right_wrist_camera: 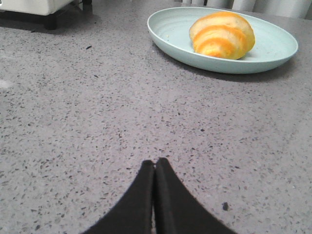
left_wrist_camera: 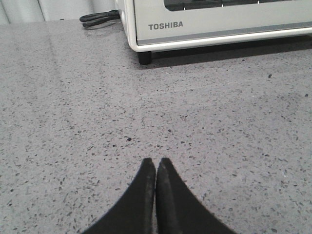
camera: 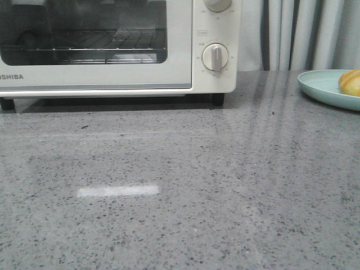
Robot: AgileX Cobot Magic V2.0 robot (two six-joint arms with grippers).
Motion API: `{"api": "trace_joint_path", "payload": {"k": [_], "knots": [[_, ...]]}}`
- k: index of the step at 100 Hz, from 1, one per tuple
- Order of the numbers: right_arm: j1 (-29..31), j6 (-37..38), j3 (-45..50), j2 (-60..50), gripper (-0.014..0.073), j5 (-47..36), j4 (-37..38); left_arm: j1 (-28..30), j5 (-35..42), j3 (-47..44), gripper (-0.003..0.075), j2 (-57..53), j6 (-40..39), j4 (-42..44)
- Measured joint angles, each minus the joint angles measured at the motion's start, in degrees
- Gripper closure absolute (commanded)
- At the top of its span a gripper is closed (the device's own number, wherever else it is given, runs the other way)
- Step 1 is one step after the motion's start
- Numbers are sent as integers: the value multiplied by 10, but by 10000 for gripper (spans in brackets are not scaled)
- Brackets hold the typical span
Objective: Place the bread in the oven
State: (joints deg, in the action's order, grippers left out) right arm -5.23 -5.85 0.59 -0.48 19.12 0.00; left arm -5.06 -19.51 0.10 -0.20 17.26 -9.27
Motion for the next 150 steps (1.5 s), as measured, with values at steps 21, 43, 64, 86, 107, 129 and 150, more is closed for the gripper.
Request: {"api": "trace_joint_path", "payload": {"k": [21, 43, 64, 86, 107, 129, 150], "knots": [[0, 0, 0, 0, 643, 0, 0, 0, 0, 0, 741, 0, 0, 0], [0, 0, 0, 0, 643, 0, 0, 0, 0, 0, 741, 0, 0, 0], [0, 0, 0, 0, 643, 0, 0, 0, 0, 0, 741, 0, 0, 0], [0, 0, 0, 0, 643, -5, 0, 0, 3, 0, 741, 0, 0, 0], [0, 0, 0, 0, 643, -106, 0, 0, 44, 0, 741, 0, 0, -60], [-1, 3, 0, 0, 643, -231, -93, 0, 134, 0, 741, 0, 0, -296], [-1, 10, 0, 0, 643, -253, -302, 0, 160, 0, 741, 0, -1, -447]]}}
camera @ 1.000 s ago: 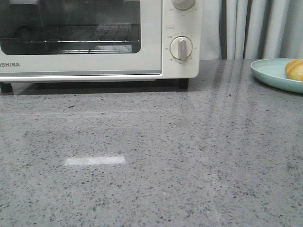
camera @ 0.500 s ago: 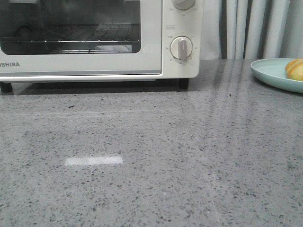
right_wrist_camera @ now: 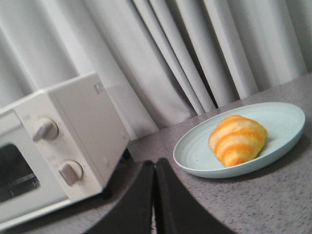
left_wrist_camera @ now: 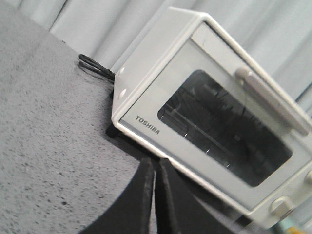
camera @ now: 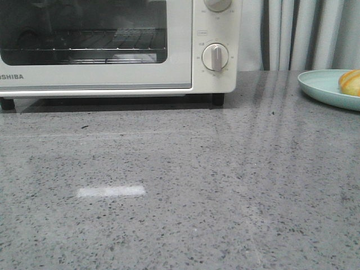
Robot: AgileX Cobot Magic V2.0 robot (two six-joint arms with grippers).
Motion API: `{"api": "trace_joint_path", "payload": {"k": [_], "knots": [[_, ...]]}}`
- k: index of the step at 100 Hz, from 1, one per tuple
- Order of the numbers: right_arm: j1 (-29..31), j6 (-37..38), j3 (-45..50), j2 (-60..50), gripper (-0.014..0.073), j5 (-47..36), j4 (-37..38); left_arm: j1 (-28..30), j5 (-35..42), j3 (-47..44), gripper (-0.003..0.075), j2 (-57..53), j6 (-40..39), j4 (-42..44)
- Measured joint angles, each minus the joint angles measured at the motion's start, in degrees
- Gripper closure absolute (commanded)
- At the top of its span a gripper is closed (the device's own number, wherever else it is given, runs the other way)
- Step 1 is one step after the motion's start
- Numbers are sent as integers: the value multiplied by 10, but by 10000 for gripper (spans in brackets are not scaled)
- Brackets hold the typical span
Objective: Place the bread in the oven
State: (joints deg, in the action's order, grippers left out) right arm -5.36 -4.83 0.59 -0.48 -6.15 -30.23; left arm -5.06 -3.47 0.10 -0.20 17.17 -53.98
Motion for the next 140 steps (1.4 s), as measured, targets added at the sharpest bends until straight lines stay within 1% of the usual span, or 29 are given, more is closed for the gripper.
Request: {"api": "trace_joint_path", "payload": {"k": [17, 22, 27, 35, 48, 55, 65, 72, 82, 94, 107, 117, 128, 140], "knots": [[0, 1, 0, 0, 642, -12, -84, 0, 30, 0, 741, 0, 0, -150], [0, 2, -3, 0, 642, -5, -110, 0, 29, 0, 741, 0, 0, -180], [0, 2, -12, 0, 642, 18, -120, 0, 16, 7, 741, 0, 7, -189], [0, -3, -42, 0, 642, 76, -109, 0, -28, 39, 741, 0, 57, -177], [0, -14, -112, 9, 643, 167, -44, 0, -96, 116, 741, 17, 162, -139], [0, -32, -148, 29, 643, 193, -24, 0, -122, 159, 741, 62, 214, -124], [0, -66, -196, 66, 643, 211, -11, 0, -168, 224, 741, 160, 297, -111], [0, -100, -231, 94, 642, 224, -7, -13, -185, 263, 741, 219, 331, -107], [0, -157, -277, 131, 643, 245, -3, -49, -183, 326, 741, 281, 353, -107], [0, -199, -317, 170, 642, 271, -2, -91, -172, 399, 741, 352, 379, -103], [0, -207, -333, 194, 642, 278, -2, -129, -168, 472, 741, 441, 387, -101], [0, -209, -335, 200, 642, 281, -1, -153, -168, 517, 741, 501, 393, -79], [0, -209, -335, 200, 642, 285, -1, -175, -165, 542, 741, 563, 402, -43], [0, -209, -335, 200, 642, 296, 0, -183, -156, 557, 741, 613, 407, -12]]}}
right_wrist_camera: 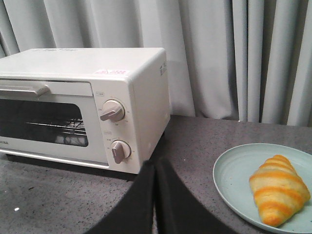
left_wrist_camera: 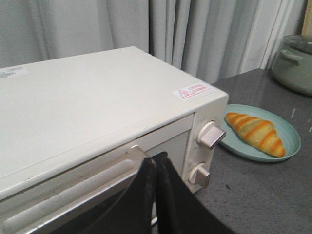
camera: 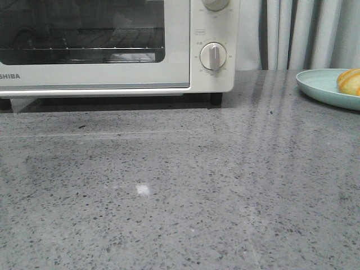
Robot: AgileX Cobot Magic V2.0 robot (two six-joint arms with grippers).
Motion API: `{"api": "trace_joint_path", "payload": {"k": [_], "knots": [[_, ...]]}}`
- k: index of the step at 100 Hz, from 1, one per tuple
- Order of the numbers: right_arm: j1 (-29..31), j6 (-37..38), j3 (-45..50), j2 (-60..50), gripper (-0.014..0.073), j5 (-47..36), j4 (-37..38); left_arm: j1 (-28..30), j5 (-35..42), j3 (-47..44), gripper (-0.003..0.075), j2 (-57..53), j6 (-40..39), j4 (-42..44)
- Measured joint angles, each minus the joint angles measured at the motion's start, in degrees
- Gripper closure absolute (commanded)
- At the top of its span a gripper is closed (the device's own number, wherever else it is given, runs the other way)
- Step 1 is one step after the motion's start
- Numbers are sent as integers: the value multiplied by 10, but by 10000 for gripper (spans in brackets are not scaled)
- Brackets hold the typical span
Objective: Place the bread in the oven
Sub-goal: 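Pull the oven door down and open with the left gripper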
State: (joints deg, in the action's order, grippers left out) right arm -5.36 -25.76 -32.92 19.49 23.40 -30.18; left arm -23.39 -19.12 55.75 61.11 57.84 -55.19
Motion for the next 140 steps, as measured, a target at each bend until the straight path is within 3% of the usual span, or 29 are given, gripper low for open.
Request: {"api": "trace_joint_path", "payload": {"k": [29, 82, 105, 140], "knots": [[0, -3, 0, 0, 642, 26, 0, 0, 86, 1, 741, 53, 1, 7], [0, -3, 0, 0, 643, 31, 2, 0, 106, 7, 741, 105, 1, 7], [0, -4, 0, 0, 643, 42, 2, 0, 116, -7, 741, 102, 1, 7], [0, -4, 0, 0, 643, 43, 2, -8, 106, -101, 742, 19, 1, 1]]}}
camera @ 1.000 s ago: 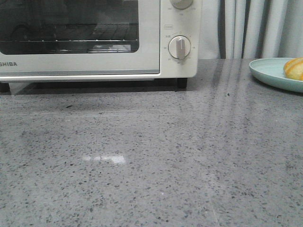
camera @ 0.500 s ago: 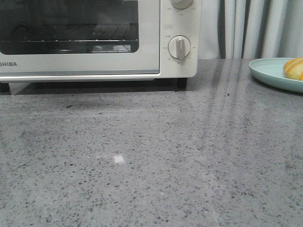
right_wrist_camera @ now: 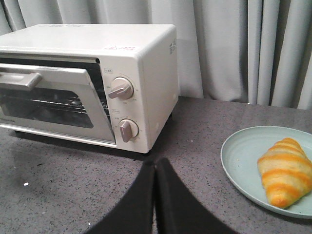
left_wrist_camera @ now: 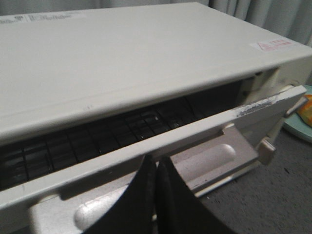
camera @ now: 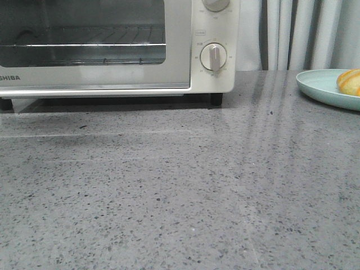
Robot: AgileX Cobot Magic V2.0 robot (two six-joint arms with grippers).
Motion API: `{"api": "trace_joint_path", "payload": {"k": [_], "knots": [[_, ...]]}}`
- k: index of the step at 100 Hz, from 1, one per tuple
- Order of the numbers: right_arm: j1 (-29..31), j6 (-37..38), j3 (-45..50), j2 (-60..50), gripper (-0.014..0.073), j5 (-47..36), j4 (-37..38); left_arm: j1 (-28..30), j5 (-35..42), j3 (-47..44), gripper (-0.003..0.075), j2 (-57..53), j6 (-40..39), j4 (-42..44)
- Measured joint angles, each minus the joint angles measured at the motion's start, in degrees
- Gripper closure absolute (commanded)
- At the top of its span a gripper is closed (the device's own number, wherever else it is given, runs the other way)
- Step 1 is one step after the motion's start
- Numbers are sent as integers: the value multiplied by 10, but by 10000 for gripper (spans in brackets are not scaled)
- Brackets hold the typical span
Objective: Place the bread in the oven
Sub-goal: 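Pull the oven door down and open with the left gripper, then move the right gripper over the croissant on the blue plate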
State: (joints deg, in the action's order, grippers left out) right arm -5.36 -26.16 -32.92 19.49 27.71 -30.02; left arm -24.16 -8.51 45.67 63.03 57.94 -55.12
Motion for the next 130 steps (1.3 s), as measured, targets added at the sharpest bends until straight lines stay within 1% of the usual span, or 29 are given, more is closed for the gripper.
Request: {"api": "trace_joint_path", "payload": {"k": [10, 17, 22, 34, 46, 70, 113, 122, 130], "knots": [[0, 0, 0, 0, 643, -14, 0, -5, -36, -28, 742, -30, 0, 0], [0, 0, 0, 0, 643, -29, 0, -5, -78, -45, 742, -45, 0, 1], [0, 0, 0, 0, 643, -40, 0, -6, -121, -57, 742, -50, 0, 5], [0, 0, 0, 0, 643, -68, 0, -8, -175, -84, 742, -50, 0, 19], [0, 0, 0, 0, 643, -85, 0, -8, -180, -106, 742, -50, 0, 24], [0, 0, 0, 0, 643, -89, -9, -8, -180, -133, 741, -50, 0, 34], [0, 0, 0, 4, 643, -99, -17, -8, -252, -135, 742, -50, -1, 52], [0, 0, 0, 20, 642, -102, -8, -8, -257, -135, 742, -67, -16, 53], [0, 0, -9, 47, 642, -95, -6, -8, -257, -134, 742, -104, -26, 49]]}}
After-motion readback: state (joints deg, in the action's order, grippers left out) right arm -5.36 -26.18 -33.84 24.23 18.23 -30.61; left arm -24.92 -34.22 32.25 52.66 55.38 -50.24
